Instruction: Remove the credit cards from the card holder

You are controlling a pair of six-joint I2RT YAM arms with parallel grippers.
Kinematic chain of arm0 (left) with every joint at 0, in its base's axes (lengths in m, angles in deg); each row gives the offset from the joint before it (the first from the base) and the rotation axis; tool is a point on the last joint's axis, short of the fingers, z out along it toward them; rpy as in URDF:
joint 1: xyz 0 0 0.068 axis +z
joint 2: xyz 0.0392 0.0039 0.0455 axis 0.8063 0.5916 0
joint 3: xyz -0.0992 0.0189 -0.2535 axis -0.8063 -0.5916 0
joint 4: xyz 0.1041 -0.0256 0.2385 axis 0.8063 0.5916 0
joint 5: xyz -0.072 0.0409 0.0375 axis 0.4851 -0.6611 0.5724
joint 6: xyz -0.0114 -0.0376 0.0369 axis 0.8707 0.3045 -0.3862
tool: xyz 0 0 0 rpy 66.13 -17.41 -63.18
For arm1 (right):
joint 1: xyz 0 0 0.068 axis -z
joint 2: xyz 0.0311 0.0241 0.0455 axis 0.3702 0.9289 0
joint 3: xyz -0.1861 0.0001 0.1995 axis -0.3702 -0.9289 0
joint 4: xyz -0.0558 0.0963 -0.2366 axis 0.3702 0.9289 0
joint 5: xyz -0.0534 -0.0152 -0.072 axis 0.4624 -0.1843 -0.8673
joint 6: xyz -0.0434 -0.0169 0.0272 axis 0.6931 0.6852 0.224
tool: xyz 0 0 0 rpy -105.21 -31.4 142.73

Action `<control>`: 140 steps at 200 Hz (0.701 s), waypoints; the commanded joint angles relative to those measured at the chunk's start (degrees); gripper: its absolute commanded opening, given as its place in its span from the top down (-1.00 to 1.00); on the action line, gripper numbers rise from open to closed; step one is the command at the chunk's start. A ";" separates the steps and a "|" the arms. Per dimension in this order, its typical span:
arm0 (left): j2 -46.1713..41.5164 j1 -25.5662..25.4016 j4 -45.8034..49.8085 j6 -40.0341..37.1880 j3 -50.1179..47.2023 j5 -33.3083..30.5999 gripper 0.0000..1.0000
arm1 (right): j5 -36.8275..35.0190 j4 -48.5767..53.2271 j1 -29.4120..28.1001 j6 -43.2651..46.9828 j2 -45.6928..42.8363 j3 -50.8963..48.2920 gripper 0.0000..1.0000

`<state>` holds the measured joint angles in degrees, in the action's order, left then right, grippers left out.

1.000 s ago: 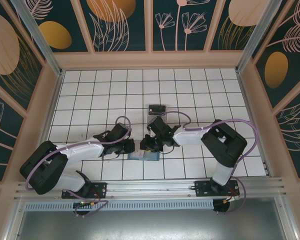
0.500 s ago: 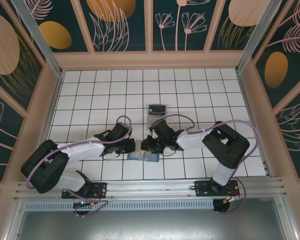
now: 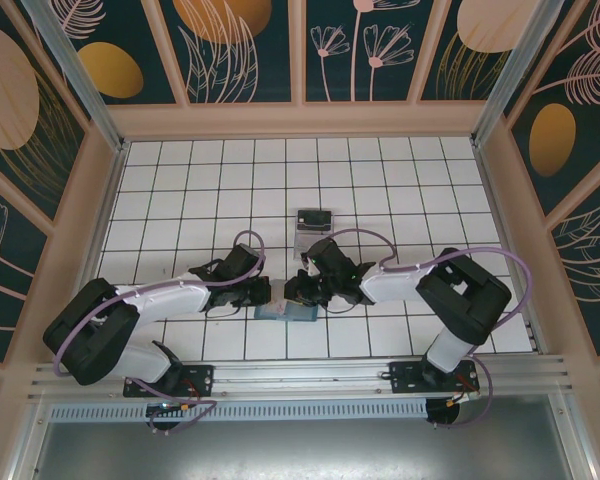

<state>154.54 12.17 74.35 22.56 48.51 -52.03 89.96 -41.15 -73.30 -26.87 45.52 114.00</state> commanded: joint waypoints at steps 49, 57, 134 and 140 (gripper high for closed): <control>2.44 -0.17 6.70 -1.11 -1.04 -2.15 0.81 | 0.90 -4.01 0.26 -0.77 -1.96 -1.90 0.83; 2.48 -0.14 6.70 -1.05 -1.13 -2.17 0.81 | 0.82 -3.95 0.41 -0.69 -2.19 -2.19 0.82; 1.98 -0.16 7.06 -0.77 -1.44 -2.31 0.82 | 0.02 -1.77 1.34 -0.52 -4.88 -4.47 0.83; 1.80 -0.10 7.14 -0.67 -1.40 -2.31 0.81 | -0.05 -1.49 1.39 -0.50 -5.04 -4.58 0.83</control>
<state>154.67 12.17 74.90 22.56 48.80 -52.08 90.18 -43.03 -72.38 -27.09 42.65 110.48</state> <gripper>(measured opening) 0.093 0.087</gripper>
